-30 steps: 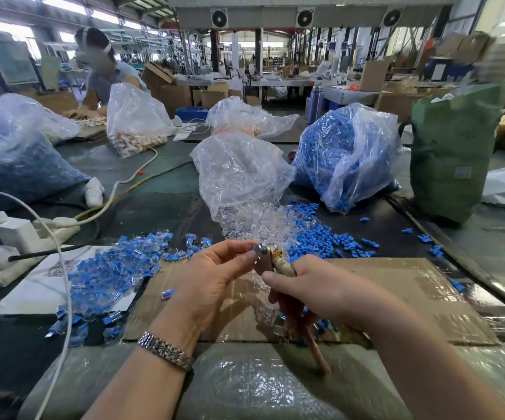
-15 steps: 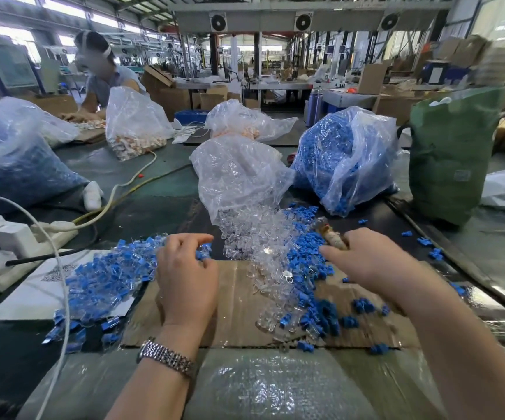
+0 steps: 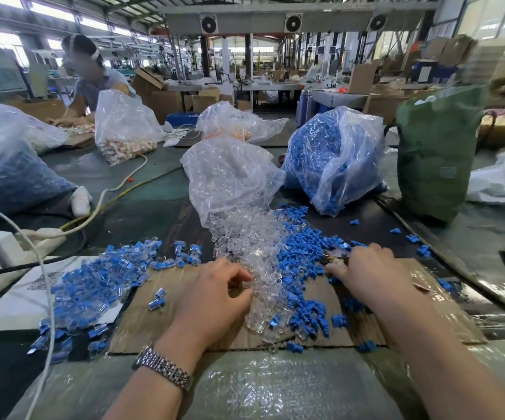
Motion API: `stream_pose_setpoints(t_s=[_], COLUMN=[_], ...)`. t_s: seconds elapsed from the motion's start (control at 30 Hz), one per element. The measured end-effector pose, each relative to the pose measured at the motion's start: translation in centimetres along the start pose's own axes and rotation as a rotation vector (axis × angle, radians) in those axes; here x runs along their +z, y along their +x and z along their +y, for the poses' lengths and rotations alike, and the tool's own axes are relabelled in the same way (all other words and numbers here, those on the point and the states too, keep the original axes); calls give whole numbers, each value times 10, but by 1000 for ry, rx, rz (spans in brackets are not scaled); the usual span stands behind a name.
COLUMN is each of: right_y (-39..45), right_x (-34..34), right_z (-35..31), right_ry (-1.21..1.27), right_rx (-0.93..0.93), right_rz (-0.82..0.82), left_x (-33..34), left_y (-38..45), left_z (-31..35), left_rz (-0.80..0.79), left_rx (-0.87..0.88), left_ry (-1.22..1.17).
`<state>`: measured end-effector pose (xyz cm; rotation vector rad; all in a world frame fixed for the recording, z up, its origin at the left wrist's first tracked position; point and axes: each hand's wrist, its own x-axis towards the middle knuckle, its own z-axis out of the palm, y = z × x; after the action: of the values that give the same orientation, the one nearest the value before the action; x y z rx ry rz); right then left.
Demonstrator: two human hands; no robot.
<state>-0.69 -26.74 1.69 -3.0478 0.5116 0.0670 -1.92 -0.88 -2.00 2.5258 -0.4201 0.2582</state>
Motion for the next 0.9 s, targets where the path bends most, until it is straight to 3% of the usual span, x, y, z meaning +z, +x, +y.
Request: stream_pose_setpoints(t_s=[0.1, 0.2, 0.33, 0.47, 0.63, 0.77, 0.9], right_y=[-4, -7, -14, -15, -13, -30, -51], right_x=[-5, -11, -9, 4, 4, -3, -10], right_z=[-1, -5, -22, -32, -28, -37, -54], right_ry=[24, 74, 114, 104, 229, 686, 824], right_rx=[-29, -185, -309, -288, -306, -495, -674], right_rz=[21, 170, 40, 116, 189, 213, 275], left_x=[-1, -1, -3, -4, -11, -17, -17], left_y=[1, 0, -3, -3, 0, 1, 1], left_z=[1, 3, 4, 5, 0, 0, -2], left_rz=[23, 35, 22, 46, 38, -124, -172], left_rx=[-8, -16, -16, -44, -210, -351, -314], left_ry=[-13, 8, 18, -60, -551, -1127, -1226])
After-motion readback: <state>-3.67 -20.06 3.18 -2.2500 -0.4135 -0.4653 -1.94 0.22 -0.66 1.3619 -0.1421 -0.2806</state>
